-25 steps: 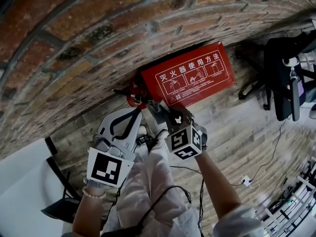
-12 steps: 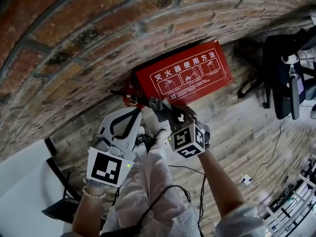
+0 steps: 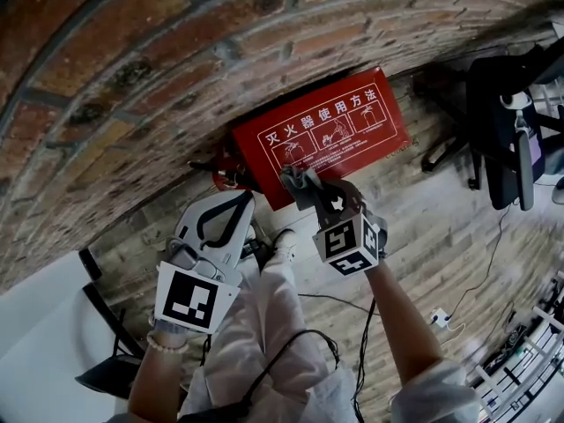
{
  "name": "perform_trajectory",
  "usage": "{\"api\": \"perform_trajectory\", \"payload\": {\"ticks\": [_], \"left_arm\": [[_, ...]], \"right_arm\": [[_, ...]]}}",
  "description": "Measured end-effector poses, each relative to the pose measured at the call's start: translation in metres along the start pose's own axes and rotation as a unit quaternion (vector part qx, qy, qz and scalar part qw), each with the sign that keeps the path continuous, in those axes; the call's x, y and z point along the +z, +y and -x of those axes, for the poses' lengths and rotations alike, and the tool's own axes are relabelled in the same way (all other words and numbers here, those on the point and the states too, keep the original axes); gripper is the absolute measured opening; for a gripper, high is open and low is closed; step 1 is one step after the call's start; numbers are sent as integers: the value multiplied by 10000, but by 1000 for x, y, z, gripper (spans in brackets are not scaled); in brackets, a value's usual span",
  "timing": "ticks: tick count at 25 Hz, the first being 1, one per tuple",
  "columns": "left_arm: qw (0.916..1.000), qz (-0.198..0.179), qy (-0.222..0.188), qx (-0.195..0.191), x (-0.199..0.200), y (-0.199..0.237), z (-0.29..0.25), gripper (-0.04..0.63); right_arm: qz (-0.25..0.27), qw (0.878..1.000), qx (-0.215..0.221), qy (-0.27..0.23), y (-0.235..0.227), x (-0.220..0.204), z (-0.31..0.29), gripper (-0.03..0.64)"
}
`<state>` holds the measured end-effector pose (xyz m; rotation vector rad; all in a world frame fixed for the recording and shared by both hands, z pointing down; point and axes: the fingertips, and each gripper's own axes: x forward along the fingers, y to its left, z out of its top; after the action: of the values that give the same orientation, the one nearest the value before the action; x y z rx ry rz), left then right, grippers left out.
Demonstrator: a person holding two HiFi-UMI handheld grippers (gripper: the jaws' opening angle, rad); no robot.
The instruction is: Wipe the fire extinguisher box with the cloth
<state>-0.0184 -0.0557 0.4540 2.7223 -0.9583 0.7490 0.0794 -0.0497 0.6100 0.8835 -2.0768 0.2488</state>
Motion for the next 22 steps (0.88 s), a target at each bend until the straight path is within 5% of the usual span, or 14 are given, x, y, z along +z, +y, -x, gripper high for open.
{"api": "perform_trajectory", "payload": {"ticks": [22], "left_arm": [[9998,3,81,-171,1,-8,-28,-3]], "right_arm": [[104,9992,-371,108,-55,-25,11,20]]}}
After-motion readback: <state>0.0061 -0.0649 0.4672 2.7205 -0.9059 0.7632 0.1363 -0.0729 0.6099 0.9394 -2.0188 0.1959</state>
